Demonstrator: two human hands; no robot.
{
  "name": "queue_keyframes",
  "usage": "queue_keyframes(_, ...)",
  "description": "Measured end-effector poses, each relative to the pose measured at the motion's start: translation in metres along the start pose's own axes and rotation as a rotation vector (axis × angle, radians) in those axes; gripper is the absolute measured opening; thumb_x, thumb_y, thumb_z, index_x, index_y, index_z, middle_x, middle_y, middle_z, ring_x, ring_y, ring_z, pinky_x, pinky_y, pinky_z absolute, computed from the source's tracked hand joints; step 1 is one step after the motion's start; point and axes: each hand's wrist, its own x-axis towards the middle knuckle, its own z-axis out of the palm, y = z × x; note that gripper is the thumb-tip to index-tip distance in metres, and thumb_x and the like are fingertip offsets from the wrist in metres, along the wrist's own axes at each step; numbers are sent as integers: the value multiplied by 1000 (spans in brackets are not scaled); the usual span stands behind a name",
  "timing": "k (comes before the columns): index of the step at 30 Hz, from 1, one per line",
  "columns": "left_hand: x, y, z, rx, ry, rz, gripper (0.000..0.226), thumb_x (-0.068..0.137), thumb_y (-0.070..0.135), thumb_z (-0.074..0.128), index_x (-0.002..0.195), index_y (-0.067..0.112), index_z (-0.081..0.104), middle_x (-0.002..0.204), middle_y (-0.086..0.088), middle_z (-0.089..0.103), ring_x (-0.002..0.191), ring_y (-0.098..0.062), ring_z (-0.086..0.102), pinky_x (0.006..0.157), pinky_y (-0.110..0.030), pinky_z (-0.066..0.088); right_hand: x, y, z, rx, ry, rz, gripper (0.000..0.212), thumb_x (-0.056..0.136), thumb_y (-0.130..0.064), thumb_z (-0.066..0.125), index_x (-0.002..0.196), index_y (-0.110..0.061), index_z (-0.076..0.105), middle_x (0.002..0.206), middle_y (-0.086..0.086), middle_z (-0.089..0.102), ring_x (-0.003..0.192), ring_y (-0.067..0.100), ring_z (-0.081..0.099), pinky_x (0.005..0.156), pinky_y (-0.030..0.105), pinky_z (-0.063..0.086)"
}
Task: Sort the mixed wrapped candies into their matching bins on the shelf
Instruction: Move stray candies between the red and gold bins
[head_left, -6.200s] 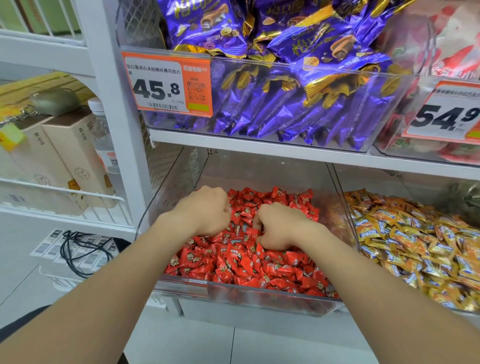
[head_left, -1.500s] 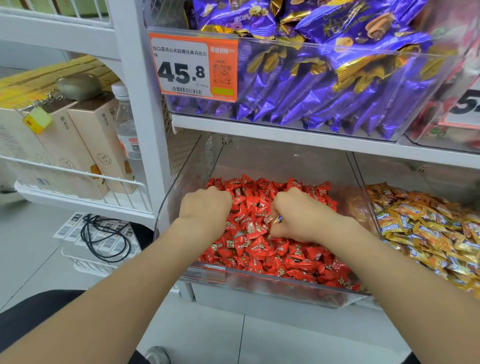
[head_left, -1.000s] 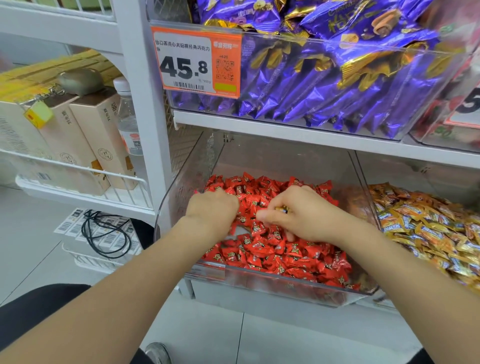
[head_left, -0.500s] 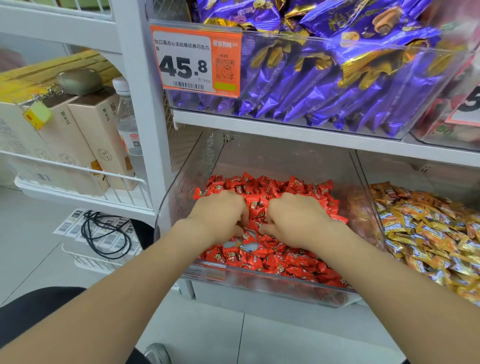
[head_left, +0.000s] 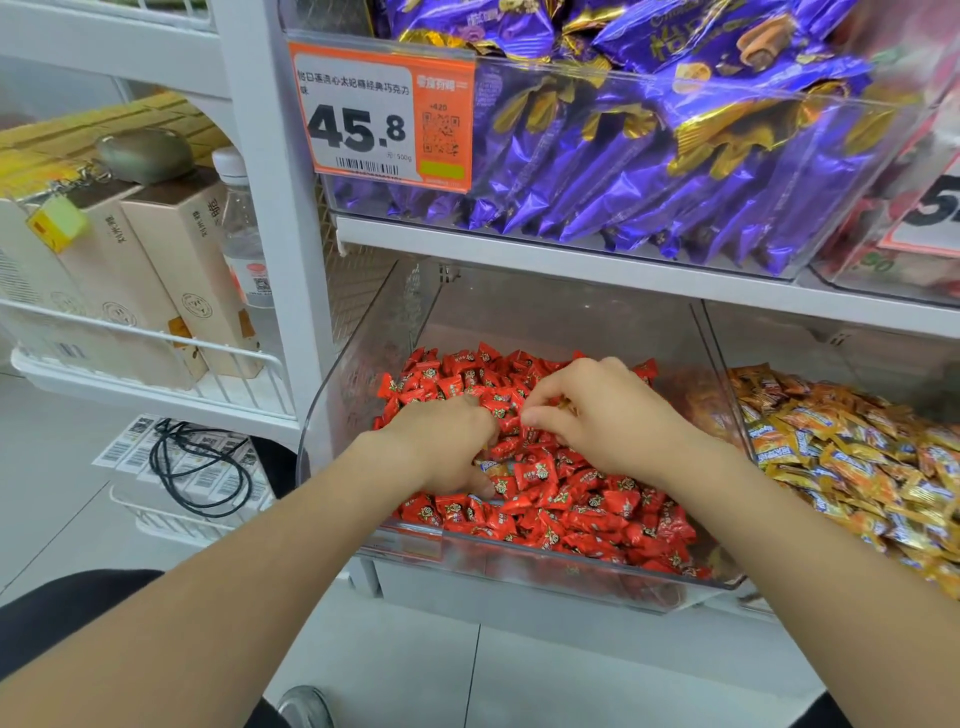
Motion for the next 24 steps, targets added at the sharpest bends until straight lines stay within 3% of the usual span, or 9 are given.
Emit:
queue_keyframes(4, -10, -7, -10, -70, 42, -24, 47, 77, 51, 87, 109, 23, 67, 110, 1, 64, 105, -24, 62, 82, -39, 55, 0, 2, 8, -17, -64, -33, 27, 84, -74, 57, 91, -54, 73, 87, -14, 74, 97, 14, 67, 92, 45, 57)
queue_keyframes(7, -19, -15, -16, -70, 97, -67, 32, 79, 46, 86, 98, 25, 72, 107, -2, 67, 102, -26, 64, 83, -40, 56, 2, -8, 19, -28, -136, -113, 12, 91, -54, 64, 94, -46, 74, 91, -18, 75, 98, 9, 65, 99, 42, 53)
queue_keyframes(9, -22, -18, -16, -51, 133, -88, 22, 92, 40, 72, 98, 19, 70, 107, -9, 67, 105, -31, 64, 85, -42, 56, 3, -19, 24, -1, -211, -193, 9, 94, -40, 69, 97, -39, 78, 95, -20, 77, 96, 3, 68, 100, 32, 51)
queue_keyframes(11, -23, -17, -15, -71, 141, -116, 25, 100, 34, 55, 89, 12, 61, 108, -16, 65, 104, -36, 62, 83, -41, 53, 4, -29, 27, -8, -306, -222, 12, 94, -37, 72, 102, -34, 81, 98, -18, 78, 91, 4, 67, 90, 25, 48)
queue_keyframes(13, -25, -14, -16, -108, 146, -155, 30, 98, 38, 45, 75, 18, 49, 103, -17, 64, 96, -37, 60, 79, -40, 50, 9, -32, 33, -48, -364, -215, 20, 93, -42, 74, 109, -33, 81, 103, -15, 77, 92, 9, 66, 87, 29, 52)
queue_keyframes(18, -27, -9, -20, -188, 288, -271, 43, 98, 45, 42, 65, 18, 44, 71, -5, 47, 72, -35, 52, 67, -38, 42, 23, -36, 38, -120, -444, -164, 43, 88, -47, 79, 128, -33, 74, 119, -7, 74, 103, 16, 64, 87, 31, 53)
queue_keyframes(22, -23, -13, -17, -157, 372, -284, 52, 107, 54, 35, 68, 20, 40, 70, -3, 38, 76, -37, 53, 68, -41, 42, 26, -44, 44, -187, -358, -171, 25, 83, -45, 84, 103, -30, 81, 93, -9, 72, 86, 14, 59, 68, 29, 45)
queue_keyframes(24, -22, -15, -14, -154, 394, -276, 47, 107, 54, 41, 78, 17, 48, 75, -2, 44, 84, -39, 60, 68, -42, 45, 26, -41, 46, -160, -319, -139, 20, 79, -47, 85, 85, -29, 78, 80, -13, 67, 80, 15, 61, 68, 31, 52)
